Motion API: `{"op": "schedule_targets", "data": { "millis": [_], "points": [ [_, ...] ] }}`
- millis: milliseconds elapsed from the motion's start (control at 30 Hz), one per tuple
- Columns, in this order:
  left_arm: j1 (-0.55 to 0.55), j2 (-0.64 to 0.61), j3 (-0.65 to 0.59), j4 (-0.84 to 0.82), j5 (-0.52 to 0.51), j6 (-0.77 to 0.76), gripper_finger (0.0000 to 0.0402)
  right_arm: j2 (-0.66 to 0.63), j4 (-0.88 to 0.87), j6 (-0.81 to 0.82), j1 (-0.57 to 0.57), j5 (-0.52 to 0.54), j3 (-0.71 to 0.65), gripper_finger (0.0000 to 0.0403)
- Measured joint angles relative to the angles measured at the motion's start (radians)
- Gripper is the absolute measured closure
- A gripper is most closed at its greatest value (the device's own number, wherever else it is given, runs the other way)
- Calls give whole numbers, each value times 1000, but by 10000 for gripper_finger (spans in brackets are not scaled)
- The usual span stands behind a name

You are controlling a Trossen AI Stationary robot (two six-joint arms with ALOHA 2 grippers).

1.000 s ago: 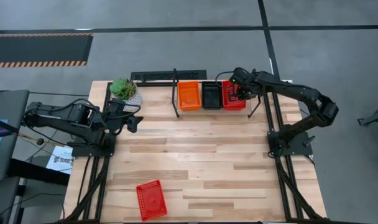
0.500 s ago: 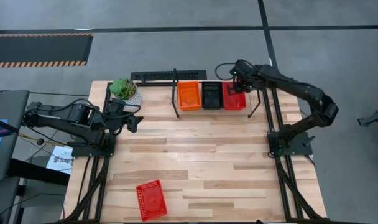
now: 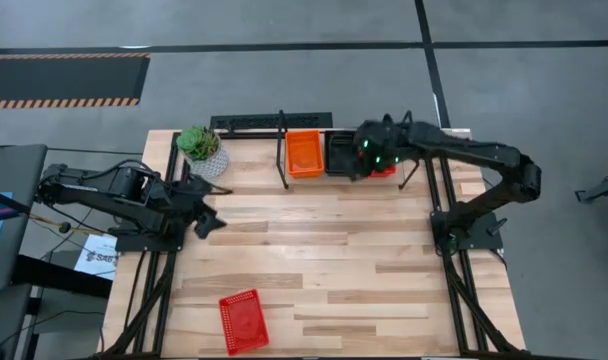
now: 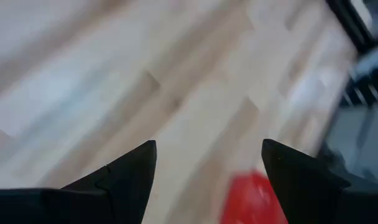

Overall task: Stack baskets on shelf by color
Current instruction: Stack the red bin on top of the red stacked bins on the shelf

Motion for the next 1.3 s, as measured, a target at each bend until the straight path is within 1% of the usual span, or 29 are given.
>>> {"op": "schedule_targets", "data": {
  "millis": [67, 133, 233, 300, 400, 500, 633, 700, 767, 900, 1000, 1067, 1167, 1300],
  "points": [
    [-13, 0, 0, -9, 72, 6, 123, 0, 3, 56, 78, 1, 0, 234],
    [-32, 0, 0, -14, 114, 6, 123, 0, 13, 114, 160, 2, 0, 236],
    [-70, 0, 0, -13, 131, -21, 123, 0, 26, 194, 280, 12, 0, 238],
    [-104, 0, 0, -12, 131, -55, 123, 0, 45, 241, 356, 44, 0, 238],
    [-167, 0, 0, -11, 145, -149, 123, 0, 72, 298, 457, 103, 0, 237],
    [-252, 0, 0, 2, 157, -275, 123, 0, 110, 344, 538, 157, 0, 238],
    [-380, 23, 0, 47, 103, -455, 123, 2, 144, 357, 618, 215, 0, 240],
    [-441, 58, 0, 71, 74, -532, 123, 12, 155, 369, 649, 229, 1, 241],
    [-497, 106, 0, 108, 70, -585, 123, 22, 162, 380, 678, 228, 0, 241],
    [-574, 233, 0, 149, 123, -658, 123, 60, 178, 393, 742, 227, 2, 242],
    [-618, 329, 0, 155, 187, -743, 123, 102, 195, 393, 786, 227, 0, 243],
    [-652, 386, 0, 169, 211, -802, 123, 134, 206, 393, 808, 226, 1, 243],
    [-698, 464, 0, 252, 225, -862, 123, 181, 242, 394, 831, 215, 1, 243],
    [-738, 559, 0, 370, 217, -928, 123, 227, 267, 397, 851, 211, 0, 245]
  ]
}}
